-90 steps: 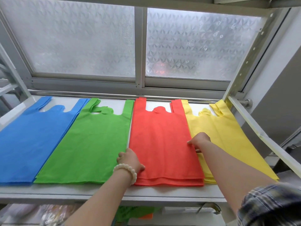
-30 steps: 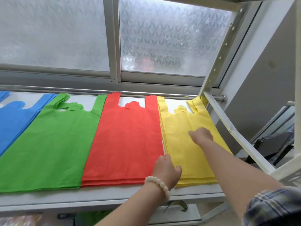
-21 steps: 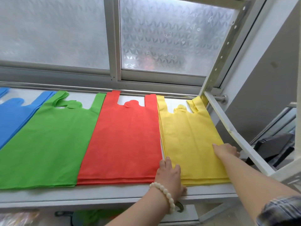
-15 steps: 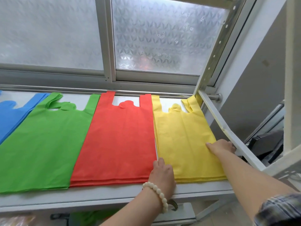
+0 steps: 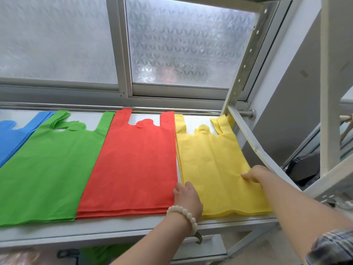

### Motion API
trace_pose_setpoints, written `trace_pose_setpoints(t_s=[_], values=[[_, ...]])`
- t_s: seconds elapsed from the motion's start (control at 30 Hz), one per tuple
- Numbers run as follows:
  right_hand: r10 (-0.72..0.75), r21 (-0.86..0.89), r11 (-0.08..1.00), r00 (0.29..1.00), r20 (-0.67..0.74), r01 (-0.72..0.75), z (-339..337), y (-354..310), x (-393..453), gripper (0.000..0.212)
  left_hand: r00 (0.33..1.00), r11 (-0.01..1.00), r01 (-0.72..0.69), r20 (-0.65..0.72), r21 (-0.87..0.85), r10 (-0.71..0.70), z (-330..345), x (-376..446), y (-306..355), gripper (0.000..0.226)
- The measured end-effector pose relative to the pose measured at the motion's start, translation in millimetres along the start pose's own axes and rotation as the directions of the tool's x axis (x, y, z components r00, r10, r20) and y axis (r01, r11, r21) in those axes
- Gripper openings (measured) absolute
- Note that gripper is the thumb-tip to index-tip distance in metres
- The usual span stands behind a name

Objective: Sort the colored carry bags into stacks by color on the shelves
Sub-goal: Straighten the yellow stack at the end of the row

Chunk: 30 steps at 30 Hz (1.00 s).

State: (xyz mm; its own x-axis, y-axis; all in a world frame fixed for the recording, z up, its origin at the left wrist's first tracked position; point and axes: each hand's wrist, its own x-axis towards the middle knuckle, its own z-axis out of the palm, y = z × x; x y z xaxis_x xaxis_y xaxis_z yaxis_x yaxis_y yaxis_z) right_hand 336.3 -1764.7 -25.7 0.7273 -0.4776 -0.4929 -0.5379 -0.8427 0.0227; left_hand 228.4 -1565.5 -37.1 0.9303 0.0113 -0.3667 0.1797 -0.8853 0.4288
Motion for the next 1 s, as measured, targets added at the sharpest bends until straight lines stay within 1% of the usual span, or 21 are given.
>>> trace_pose_setpoints(t_s=[0.07, 0.13, 0.17, 0.23, 0.3, 0.37, 0.43, 0.5, 0.53, 0.57, 0.6, 0.63, 0.7, 0.77, 0.8, 0.87, 1.0], values=[[0.014, -0.048, 0.999, 0.999, 0.049, -0.011, -5, 2, -5, 0.064, 0.999, 0.994, -0.050, -0.017, 0.097, 0.052, 2, -4, 1, 0.032], [0.009, -0.107, 0.994, 0.997, 0.076, -0.001, -8, 4, -9, 0.063, 0.995, 0.984, -0.085, -0.033, 0.154, 0.091, 5, -6, 2, 0.033], [0.007, -0.123, 0.992, 0.997, 0.075, 0.002, -8, 4, -8, 0.063, 0.994, 0.978, -0.098, -0.031, 0.183, 0.106, 5, -7, 3, 0.034], [0.006, -0.138, 0.990, 1.000, 0.024, -0.003, -7, 3, -7, 0.057, 0.992, 0.970, -0.113, -0.028, 0.214, 0.121, 3, -9, 6, 0.035], [-0.014, -0.126, 0.992, 1.000, -0.015, 0.012, -4, -2, -3, 0.040, 0.994, 0.969, -0.100, -0.025, 0.228, 0.108, 1, -9, 6, 0.036], [-0.046, -0.026, 0.999, 0.996, -0.083, 0.044, 4, -5, 8, 0.017, 0.994, 0.968, -0.091, -0.040, 0.234, 0.103, 0, -8, 5, 0.035], [-0.012, 0.100, 0.995, 0.986, -0.165, 0.029, 11, -7, 13, 0.018, 0.994, 0.972, -0.075, -0.058, 0.224, 0.090, 4, -7, 2, 0.035], [0.028, 0.181, 0.983, 0.970, -0.241, 0.017, 14, -12, 11, 0.016, 0.994, 0.978, -0.046, -0.090, 0.205, 0.065, 7, -6, -3, 0.034], [0.039, 0.194, 0.981, 0.957, -0.287, 0.019, 15, -17, 9, 0.028, 0.993, 0.982, -0.038, -0.104, 0.187, 0.058, 8, -7, -6, 0.034], [0.013, 0.165, 0.985, 0.945, -0.326, 0.044, 15, -23, 2, 0.039, 0.991, 0.982, -0.053, -0.112, 0.180, 0.074, 9, -7, -9, 0.036], [-0.058, 0.113, 0.988, 0.926, -0.372, 0.107, 16, -29, -5, 0.045, 0.989, 0.979, -0.081, -0.104, 0.186, 0.102, 11, -7, -12, 0.039], [-0.158, 0.060, 0.978, 0.905, -0.395, 0.198, 18, -38, -11, 0.047, 0.988, 0.973, -0.111, -0.082, 0.202, 0.130, 14, -7, -15, 0.041], [-0.358, 0.007, 0.924, 0.873, -0.332, 0.382, 25, -58, -19, 0.050, 0.989, 0.962, -0.131, -0.036, 0.240, 0.144, 16, -8, -18, 0.041], [-0.444, -0.023, 0.893, 0.871, -0.210, 0.450, 36, -75, -24, 0.050, 0.992, 0.953, -0.124, -0.002, 0.277, 0.129, 17, -7, -20, 0.052], [-0.453, -0.042, 0.890, 0.874, -0.177, 0.453, 41, -81, -25, 0.050, 0.992, 0.947, -0.127, 0.013, 0.296, 0.128, 17, -6, -22, 0.061], [-0.445, -0.078, 0.896, 0.879, -0.174, 0.438, 48, -88, -26, 0.049, 0.991, 0.940, -0.131, 0.027, 0.314, 0.129, 16, -6, -24, 0.071], [-0.430, -0.100, 0.903, 0.888, -0.165, 0.419, 46, -96, -28, 0.049, 0.993, 0.964, -0.116, 0.004, 0.240, 0.119, 14, -5, -30, 0.064]])
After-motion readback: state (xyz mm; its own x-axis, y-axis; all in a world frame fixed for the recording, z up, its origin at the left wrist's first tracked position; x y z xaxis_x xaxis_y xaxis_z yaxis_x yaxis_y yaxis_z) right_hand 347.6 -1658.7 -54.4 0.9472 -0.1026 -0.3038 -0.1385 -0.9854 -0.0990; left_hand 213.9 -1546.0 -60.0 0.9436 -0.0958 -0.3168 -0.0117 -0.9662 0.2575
